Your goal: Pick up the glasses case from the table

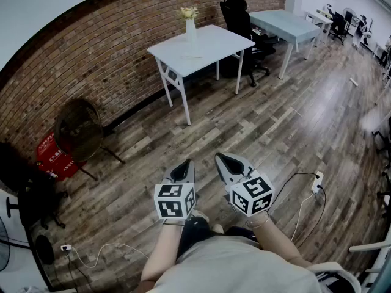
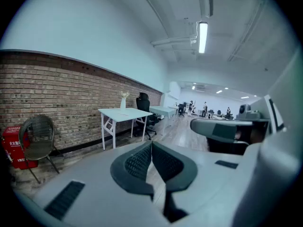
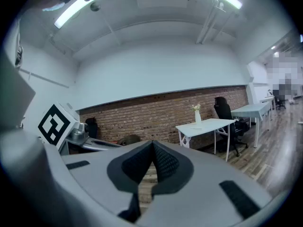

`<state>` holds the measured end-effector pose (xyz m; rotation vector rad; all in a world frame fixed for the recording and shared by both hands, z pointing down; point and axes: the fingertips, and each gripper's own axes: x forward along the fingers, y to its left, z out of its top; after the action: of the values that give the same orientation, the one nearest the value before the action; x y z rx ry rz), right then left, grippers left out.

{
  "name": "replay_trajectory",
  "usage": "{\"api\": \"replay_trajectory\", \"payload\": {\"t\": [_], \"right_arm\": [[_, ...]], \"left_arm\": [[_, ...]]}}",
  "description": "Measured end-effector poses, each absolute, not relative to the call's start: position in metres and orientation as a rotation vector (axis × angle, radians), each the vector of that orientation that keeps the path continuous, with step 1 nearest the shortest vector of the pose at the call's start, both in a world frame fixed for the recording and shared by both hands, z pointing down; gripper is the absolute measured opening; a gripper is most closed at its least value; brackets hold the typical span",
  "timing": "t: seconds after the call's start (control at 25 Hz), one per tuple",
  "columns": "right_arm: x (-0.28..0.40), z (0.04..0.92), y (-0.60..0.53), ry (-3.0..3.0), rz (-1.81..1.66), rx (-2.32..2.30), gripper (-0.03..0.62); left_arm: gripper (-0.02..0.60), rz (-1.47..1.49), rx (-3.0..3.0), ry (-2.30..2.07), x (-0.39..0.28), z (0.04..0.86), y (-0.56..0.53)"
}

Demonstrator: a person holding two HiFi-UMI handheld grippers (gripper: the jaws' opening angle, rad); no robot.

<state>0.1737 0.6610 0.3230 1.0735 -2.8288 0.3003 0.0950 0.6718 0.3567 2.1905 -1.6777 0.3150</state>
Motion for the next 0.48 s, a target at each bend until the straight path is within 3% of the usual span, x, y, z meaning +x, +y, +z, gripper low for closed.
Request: {"api": "replay_trajectory", "payload": {"t": [0.48], "right_arm": [[0.185,0.331,0.644,-2.792,0.304,1.11,-0.002]], "left_arm": [[0.008,0.312,2.179,-1.664,0.104,0.365,0.661]]}}
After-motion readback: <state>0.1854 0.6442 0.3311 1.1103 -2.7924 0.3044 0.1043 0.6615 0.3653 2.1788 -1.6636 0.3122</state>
